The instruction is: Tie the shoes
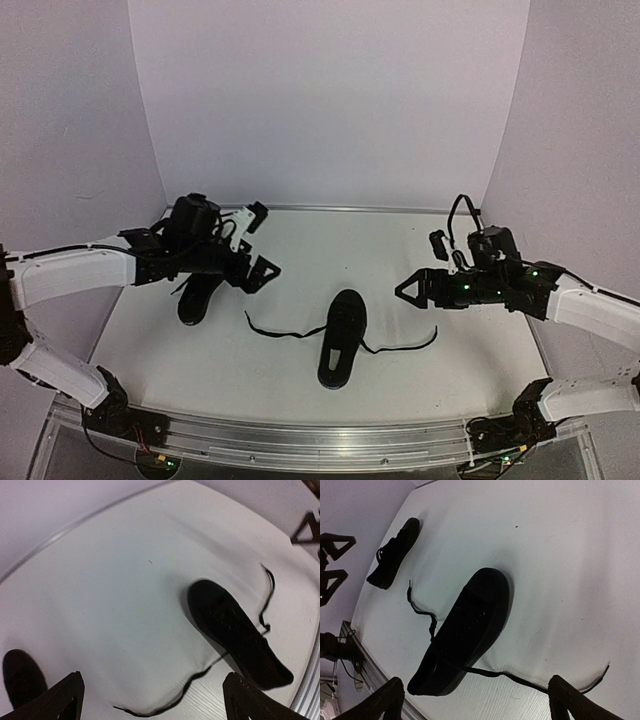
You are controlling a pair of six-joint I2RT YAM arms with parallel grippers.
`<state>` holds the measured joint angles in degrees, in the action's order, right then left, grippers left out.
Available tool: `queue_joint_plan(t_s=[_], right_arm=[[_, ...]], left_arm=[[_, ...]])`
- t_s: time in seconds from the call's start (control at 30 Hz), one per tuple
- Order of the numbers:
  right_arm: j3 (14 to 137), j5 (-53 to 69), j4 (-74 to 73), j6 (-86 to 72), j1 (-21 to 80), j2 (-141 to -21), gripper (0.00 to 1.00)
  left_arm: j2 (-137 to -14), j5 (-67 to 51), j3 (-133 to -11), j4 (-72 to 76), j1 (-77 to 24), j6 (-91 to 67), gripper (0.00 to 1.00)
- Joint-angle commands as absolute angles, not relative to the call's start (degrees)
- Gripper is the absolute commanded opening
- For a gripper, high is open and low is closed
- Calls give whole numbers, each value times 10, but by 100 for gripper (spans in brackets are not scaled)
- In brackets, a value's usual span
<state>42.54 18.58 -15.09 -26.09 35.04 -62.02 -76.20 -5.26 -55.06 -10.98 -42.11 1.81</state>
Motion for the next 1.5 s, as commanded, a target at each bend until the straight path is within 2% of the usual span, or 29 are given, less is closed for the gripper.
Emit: queue_joint_plan(t_s=[0.0,0.13,0.27,0.47,0.73,0.97,1.2,1.3,1.47], right_arm=[[434,283,-98,-210,351,-663,85],[438,332,-91,-168,353,-724,74],[447,345,-88,-128,363,-783,66],[453,349,-59,-97,389,-850,62],[468,335,-30,-87,432,-903,58],[480,322,-24,-85,439,-930,47],[477,314,-23,-87,439,-931,38],[474,314,-21,-89,439,-933,37],[470,313,-14,-92,440,-936,37]], left_arm=[[-807,-183,-548,-106,-456,109,99],[-846,-242,-535,-55,-468,161,94],[-900,-248,-547,-45,-477,211,89],[-977,-256,-582,-50,-479,250,81],[-1016,-273,-588,-5,-486,252,69],[-1035,-278,-590,37,-493,243,56],[-1056,-282,-597,56,-500,241,54],[-1064,-280,-597,69,-501,236,53],[-1078,-276,-601,82,-505,233,45]])
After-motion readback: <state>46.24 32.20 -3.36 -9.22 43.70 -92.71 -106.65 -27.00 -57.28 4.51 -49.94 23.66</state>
